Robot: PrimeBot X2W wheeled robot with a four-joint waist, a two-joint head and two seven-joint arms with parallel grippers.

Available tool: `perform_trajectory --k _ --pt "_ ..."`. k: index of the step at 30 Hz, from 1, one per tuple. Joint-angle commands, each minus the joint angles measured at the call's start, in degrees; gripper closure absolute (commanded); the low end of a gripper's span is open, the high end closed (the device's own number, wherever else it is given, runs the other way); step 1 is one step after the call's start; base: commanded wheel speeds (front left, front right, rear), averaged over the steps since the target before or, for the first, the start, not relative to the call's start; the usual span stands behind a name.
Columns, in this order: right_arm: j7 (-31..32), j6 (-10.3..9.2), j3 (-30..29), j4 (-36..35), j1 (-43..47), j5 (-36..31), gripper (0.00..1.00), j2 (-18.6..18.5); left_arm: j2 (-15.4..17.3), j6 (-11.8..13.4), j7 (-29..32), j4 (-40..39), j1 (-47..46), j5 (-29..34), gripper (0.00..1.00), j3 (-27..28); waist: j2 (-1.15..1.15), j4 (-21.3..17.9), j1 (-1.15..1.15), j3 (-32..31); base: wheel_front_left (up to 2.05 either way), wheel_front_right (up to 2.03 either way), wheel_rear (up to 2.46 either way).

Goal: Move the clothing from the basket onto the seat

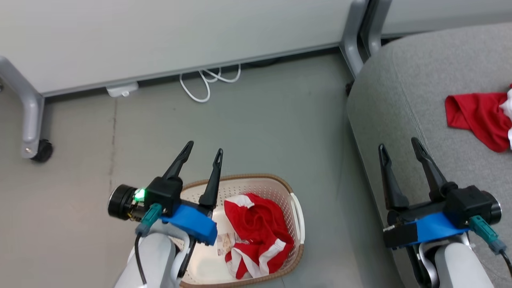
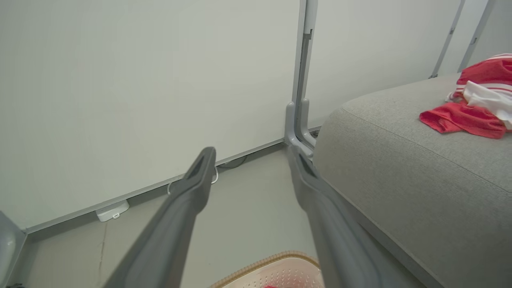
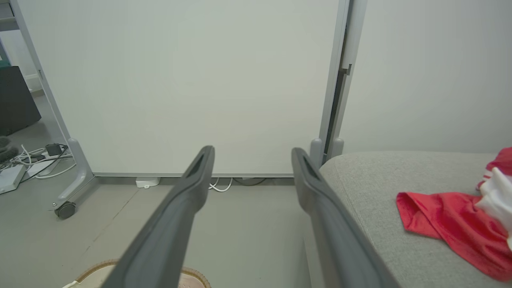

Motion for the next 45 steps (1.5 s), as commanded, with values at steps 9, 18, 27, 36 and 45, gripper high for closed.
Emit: perform_trajectory --k 9,18,27,36,45 --pt "-0.2 0.01 0.9 -1.6 -6.1 0.6 0.0 -0.2 2.6 -0.1 -0.2 10.5 -10.2 -3.0 0.0 -6.3 0.0 -4.7 0.0 11.5 0.0 0.0 0.0" --pt "-0.2 0.01 1.3 -3.1 -10.8 0.9 0.0 0.3 4.0 -0.1 -0.2 22.2 -19.0 -6.3 0.0 -11.8 0.0 -6.8 0.0 20.8 0.0 0.0 0.0" --pt "-0.2 0.01 1.6 -4.4 -14.6 0.7 0.0 0.5 4.3 -0.1 -0.2 32.5 -25.9 -10.5 0.0 -16.3 0.0 -7.6 0.0 28.5 0.0 0.0 0.0" --pt "-0.2 0.01 1.8 -5.2 -17.0 0.7 0.0 0.6 4.7 -0.1 0.2 40.2 -30.4 -15.7 0.0 -20.8 0.0 -7.7 0.0 34.7 0.0 0.0 0.0" --pt "-0.2 0.01 2.3 -6.1 -18.9 0.5 0.0 0.6 5.0 -0.1 3.7 43.1 -33.3 -21.0 0.0 -24.7 0.0 -7.7 0.0 39.7 0.0 0.0 0.0"
